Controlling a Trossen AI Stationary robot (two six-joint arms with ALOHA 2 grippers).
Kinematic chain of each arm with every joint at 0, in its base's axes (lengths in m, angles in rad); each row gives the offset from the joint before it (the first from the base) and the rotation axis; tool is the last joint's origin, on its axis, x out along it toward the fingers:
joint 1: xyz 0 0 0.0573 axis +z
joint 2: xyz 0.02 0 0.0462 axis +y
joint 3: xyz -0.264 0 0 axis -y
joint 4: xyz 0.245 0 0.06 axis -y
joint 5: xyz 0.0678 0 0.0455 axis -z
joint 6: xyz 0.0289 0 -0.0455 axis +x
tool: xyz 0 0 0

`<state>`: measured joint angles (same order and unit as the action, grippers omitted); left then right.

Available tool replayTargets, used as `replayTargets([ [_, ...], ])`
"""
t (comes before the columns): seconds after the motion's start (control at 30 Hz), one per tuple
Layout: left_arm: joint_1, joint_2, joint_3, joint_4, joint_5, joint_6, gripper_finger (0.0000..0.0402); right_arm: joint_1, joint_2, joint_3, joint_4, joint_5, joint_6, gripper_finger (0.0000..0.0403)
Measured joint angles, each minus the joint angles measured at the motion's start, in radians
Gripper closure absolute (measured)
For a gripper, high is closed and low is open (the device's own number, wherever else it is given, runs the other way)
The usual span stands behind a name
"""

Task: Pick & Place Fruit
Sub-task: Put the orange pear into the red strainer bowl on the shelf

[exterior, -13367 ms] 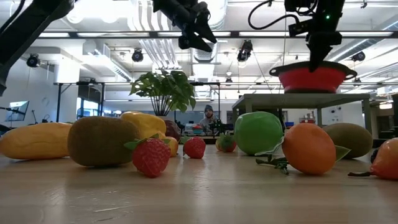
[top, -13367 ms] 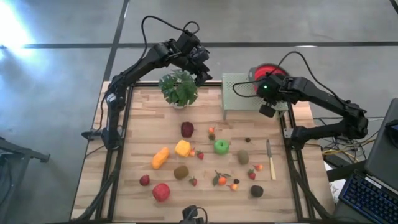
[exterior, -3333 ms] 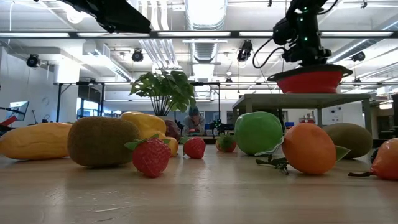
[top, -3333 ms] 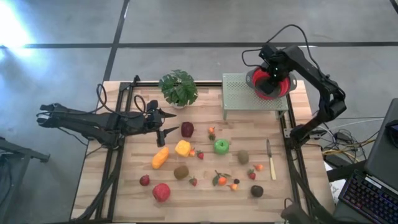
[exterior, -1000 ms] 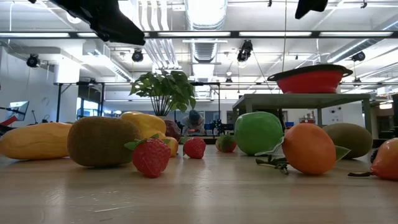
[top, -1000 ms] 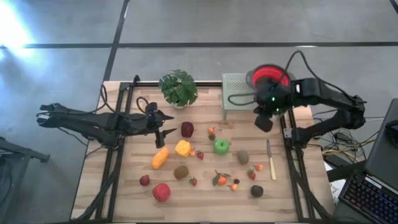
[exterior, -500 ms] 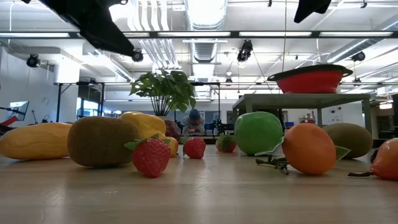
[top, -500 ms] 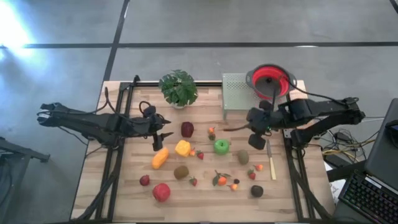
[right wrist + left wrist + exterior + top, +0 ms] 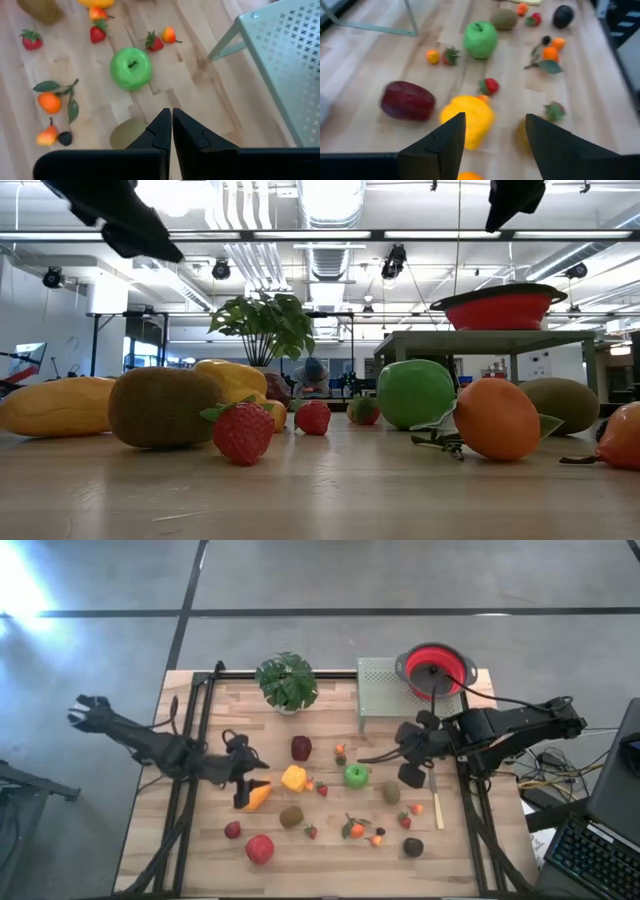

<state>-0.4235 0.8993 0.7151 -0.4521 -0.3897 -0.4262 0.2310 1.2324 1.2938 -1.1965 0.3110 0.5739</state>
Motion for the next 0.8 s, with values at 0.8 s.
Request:
replayTargets([
  [0.8, -0.215, 0.069, 0.0, -0.178, 0.022, -0.367, 0.0255, 0.0, 0.0, 0.002, 0.007, 0.058, -0.005, 0.0394],
])
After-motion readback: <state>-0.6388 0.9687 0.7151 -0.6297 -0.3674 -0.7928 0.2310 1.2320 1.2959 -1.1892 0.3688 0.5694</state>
